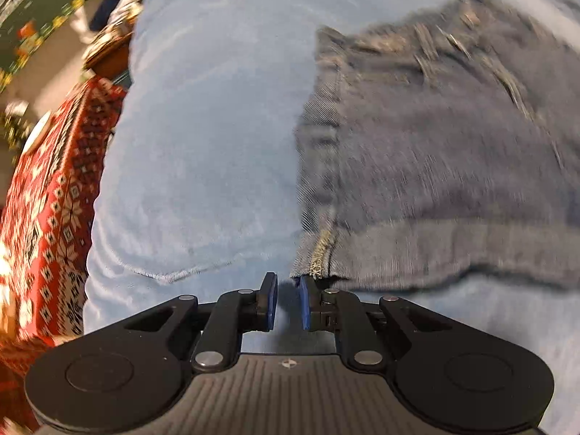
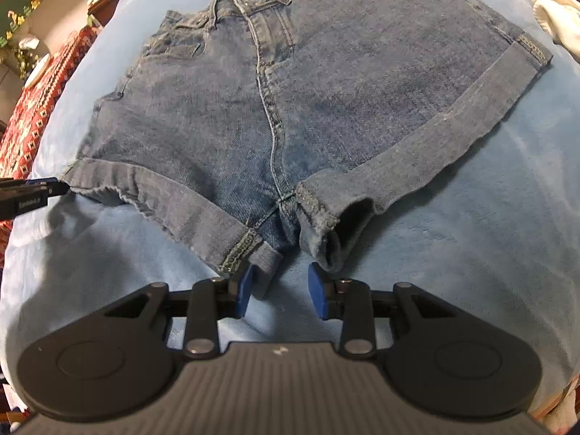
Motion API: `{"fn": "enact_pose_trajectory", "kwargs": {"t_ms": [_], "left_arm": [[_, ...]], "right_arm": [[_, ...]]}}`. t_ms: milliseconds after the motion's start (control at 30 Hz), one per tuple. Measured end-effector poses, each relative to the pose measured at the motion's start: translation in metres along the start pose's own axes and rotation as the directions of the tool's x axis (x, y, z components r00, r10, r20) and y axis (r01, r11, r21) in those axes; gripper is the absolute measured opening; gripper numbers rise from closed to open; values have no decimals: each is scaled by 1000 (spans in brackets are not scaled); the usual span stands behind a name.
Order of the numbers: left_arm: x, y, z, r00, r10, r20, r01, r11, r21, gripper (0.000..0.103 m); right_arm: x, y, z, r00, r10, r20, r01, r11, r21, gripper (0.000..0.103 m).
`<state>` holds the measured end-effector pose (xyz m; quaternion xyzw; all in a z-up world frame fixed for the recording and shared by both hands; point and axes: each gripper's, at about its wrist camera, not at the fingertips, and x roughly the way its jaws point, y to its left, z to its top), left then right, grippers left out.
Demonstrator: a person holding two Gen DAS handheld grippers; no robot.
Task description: Fold clothes
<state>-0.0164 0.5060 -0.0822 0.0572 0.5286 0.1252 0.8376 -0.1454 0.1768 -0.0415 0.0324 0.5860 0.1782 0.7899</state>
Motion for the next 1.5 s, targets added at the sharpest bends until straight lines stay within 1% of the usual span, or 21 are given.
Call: {"fn": "enact_pose_trajectory", "kwargs": {"t_ms": [33, 133, 300, 333, 367, 400, 433, 500, 567, 667, 800, 900, 1033, 1100, 1167, 1200, 1233, 1267, 1367, 1433, 1500], "left_arm": [[-1, 3, 3, 1000, -6, 10, 7, 999, -34, 13], [-5, 15, 12, 997, -69, 24, 72, 985, -154, 13], [8, 12, 17, 997, -75, -10, 72, 982, -174, 13], [13, 9, 15, 997, -72, -26, 66, 984, -167, 13], [17, 7, 15, 996, -73, -41, 66, 984, -163, 12], [19, 5, 14, 996, -75, -50, 66, 985, -162, 10], [18, 4, 14, 996, -74, -50, 65, 984, -166, 7], [13, 3, 17, 997, -71, -35, 63, 980, -187, 5], [5, 6, 24, 998, -70, -5, 67, 973, -222, 4], [-5, 9, 33, 997, -68, 27, 73, 967, -243, 4], [-14, 11, 44, 996, -62, 60, 74, 967, -244, 4], [-19, 12, 49, 996, -53, 76, 70, 967, -243, 4], [-19, 16, 49, 996, -50, 72, 67, 962, -265, 4], [-16, 17, 48, 996, -58, 64, 73, 958, -279, 4], [-11, 16, 47, 997, -62, 49, 73, 957, -282, 4], [-9, 15, 46, 997, -61, 40, 69, 957, -283, 4], [-6, 14, 45, 998, -55, 33, 62, 956, -287, 4], [-6, 14, 44, 998, -44, 33, 52, 956, -288, 3], [-18, 21, 43, 998, 8, 62, 12, 949, -314, 3], [-32, 38, 41, 997, 7, 83, 24, 930, -367, 3], [-38, 48, 34, 997, -2, 81, 35, 917, -398, 3]], "right_arm": [[-2, 0, 0, 1000, 7, 11, -8, 1000, 8, 37], [-7, 3, 0, 999, 27, 39, -28, 1000, 12, 37], [-3, 7, 2, 999, 17, 29, -18, 999, 35, 36], [-2, 8, 2, 1000, 0, 21, -1, 999, 36, 34], [0, 10, 2, 999, -39, 10, 38, 999, 18, 22], [2, 12, 2, 998, -63, 1, 63, 998, 1, 21], [3, 12, 1, 998, -57, -7, 57, 998, -5, 22], [4, 14, 0, 1000, -20, -19, 20, 1000, -13, 24], [2, 18, -2, 999, 14, -30, -16, 999, -36, 39], [8, 26, -6, 998, -45, -51, 40, 996, -81, 40], [0, 17, -5, 996, -86, 15, 86, 996, 25, 37], [-13, 12, -6, 995, -74, 74, 69, 995, 68, 37], [-19, 1, -5, 993, -69, 96, 55, 989, 141, 37], [-13, -1, -1, 995, -43, 92, 27, 984, 174, 37], [-4, 0, 1, 997, 16, 76, -31, 981, 191, 38], [0, 1, 2, 998, 30, 61, -42, 978, 202, 37], [4, 2, 3, 998, 42, 46, -51, 976, 214, 15], [8, 2, 4, 998, 54, 31, -59, 973, 225, 9], [6, 3, 5, 998, 66, -5, -63, 972, 226, 7], [-3, 5, 8, 995, 96, -23, -89, 974, 208, 7], [-12, 18, 9, 995, 102, -22, -98, 986, 135, 7]]}}
